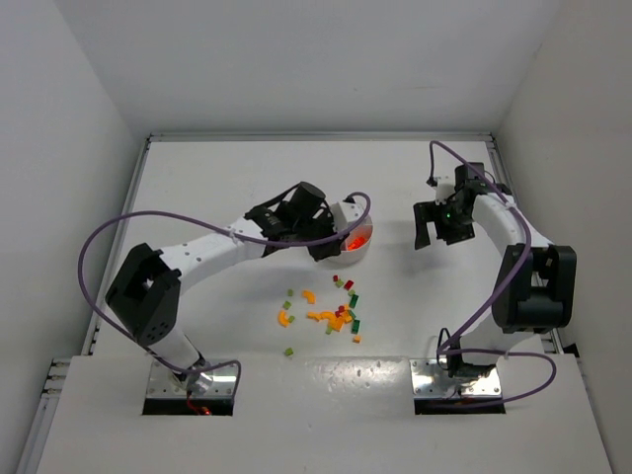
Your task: Sort the legos into containers by color
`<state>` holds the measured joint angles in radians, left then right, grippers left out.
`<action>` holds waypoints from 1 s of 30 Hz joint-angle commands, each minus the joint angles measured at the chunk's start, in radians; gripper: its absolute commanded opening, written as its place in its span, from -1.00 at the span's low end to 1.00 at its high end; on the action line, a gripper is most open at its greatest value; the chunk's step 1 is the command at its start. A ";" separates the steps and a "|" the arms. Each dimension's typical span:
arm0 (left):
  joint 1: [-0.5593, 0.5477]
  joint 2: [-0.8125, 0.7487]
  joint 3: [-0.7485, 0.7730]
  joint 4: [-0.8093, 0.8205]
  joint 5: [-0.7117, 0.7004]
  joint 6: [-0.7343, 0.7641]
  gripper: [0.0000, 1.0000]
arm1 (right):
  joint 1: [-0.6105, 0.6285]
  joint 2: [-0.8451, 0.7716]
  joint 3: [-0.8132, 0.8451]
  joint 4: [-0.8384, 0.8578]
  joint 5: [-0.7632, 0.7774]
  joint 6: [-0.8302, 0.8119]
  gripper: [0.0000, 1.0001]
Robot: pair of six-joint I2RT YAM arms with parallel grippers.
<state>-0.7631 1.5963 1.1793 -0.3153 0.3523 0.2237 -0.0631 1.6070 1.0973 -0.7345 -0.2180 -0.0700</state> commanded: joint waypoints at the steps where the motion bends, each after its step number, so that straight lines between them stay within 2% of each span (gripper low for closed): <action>1: 0.031 0.030 0.057 -0.007 0.014 -0.008 -0.69 | 0.005 0.002 0.047 0.014 -0.020 0.012 0.87; 11: 0.070 0.120 0.132 -0.016 0.005 0.032 -0.62 | 0.005 0.002 0.047 0.014 -0.020 0.012 0.87; 12: 0.070 0.120 0.143 -0.016 0.005 0.032 -0.58 | 0.005 0.002 0.047 0.014 -0.020 0.012 0.87; 13: 0.070 0.129 0.143 -0.016 0.005 0.032 -0.46 | 0.005 0.002 0.047 0.014 -0.011 0.012 0.87; 17: 0.070 0.158 0.154 -0.016 0.005 0.032 -0.29 | 0.005 0.002 0.047 0.014 -0.011 0.012 0.87; 26: 0.099 0.168 0.184 -0.016 0.014 0.014 -0.15 | 0.005 0.002 0.047 0.014 -0.011 0.021 0.87; 30: 0.111 0.122 0.166 -0.016 0.108 0.042 -0.15 | 0.005 0.002 0.047 0.014 -0.011 0.021 0.87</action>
<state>-0.6720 1.7687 1.3331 -0.3428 0.3737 0.2508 -0.0631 1.6077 1.1038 -0.7349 -0.2184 -0.0639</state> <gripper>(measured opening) 0.425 0.938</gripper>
